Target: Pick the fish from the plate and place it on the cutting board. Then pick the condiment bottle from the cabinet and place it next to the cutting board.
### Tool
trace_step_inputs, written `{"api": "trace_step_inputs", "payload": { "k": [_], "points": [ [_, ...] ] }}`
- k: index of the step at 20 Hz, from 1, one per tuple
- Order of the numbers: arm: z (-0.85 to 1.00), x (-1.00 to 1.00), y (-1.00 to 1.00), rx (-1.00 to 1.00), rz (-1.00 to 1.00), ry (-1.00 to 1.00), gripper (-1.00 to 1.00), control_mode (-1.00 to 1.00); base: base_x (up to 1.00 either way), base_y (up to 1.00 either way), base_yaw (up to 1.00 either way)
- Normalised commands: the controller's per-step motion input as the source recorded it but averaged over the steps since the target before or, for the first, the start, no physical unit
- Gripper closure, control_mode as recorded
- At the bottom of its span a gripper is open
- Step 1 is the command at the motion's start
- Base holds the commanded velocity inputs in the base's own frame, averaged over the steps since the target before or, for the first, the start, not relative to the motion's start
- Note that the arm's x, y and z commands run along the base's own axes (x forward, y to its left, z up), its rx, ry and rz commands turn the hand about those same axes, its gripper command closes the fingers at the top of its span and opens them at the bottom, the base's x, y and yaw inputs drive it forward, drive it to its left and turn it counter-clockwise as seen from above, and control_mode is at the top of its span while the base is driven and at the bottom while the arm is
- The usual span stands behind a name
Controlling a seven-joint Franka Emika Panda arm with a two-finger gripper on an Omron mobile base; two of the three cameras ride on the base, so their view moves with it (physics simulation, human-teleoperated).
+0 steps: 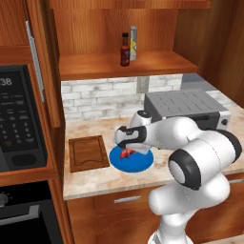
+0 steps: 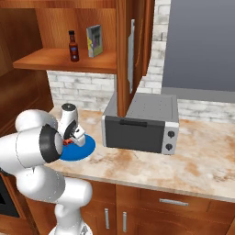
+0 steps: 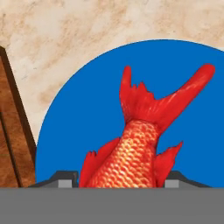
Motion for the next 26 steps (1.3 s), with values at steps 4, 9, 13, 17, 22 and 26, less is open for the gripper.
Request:
{"api": "trace_step_inputs", "payload": {
  "k": [4,9,13,17,22,26],
  "points": [
    [0.18,0.0,0.02,0.0,0.0,0.0,1.0,-1.0,0.0,0.0,0.0],
    [0.1,0.0,0.13,0.05,0.0,0.0,1.0,-1.0,0.0,0.0,0.0],
    [0.06,0.0,0.17,0.06,0.0,0.0,1.0,-1.0,0.0,0.0,0.0],
    [0.01,0.0,0.22,0.03,0.0,0.0,1.0,-1.0,0.0,0.0,0.0],
    [0.0,0.0,0.35,0.0,0.0,0.0,1.0,-1.0,0.0,0.0,0.0],
    [0.0,0.0,0.39,0.0,0.0,0.0,1.0,-1.0,0.0,0.0,0.0]
  ]
}}
